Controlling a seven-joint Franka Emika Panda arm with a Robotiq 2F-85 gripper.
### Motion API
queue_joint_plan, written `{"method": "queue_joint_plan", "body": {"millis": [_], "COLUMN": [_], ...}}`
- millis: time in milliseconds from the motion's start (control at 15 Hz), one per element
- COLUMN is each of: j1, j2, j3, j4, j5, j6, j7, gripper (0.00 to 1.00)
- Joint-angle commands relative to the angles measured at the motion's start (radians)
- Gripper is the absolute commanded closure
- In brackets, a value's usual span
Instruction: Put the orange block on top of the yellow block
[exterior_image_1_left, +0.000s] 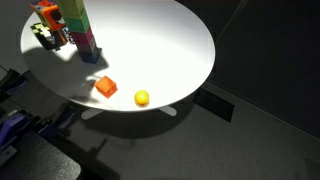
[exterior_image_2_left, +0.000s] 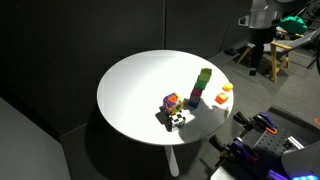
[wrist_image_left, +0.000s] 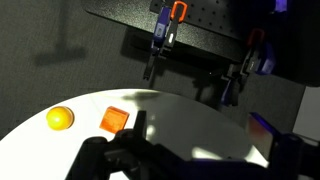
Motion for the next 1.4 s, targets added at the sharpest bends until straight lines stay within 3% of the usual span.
{"method": "queue_joint_plan", "body": {"millis": [0,533,1333], "j1": [-0.009,-0.038,-0.109], "j2": [0.002,0.016,0.165], "j3": [0.008,0.002,-0.014], "j4": [0.002,0.010,-0.024], "j5": [0.001,-0.005,-0.013], "j6": [0.004,0.054,0.425], "j7": [0.007,0.073,0.152], "gripper": [0.00,0.00,0.00]}}
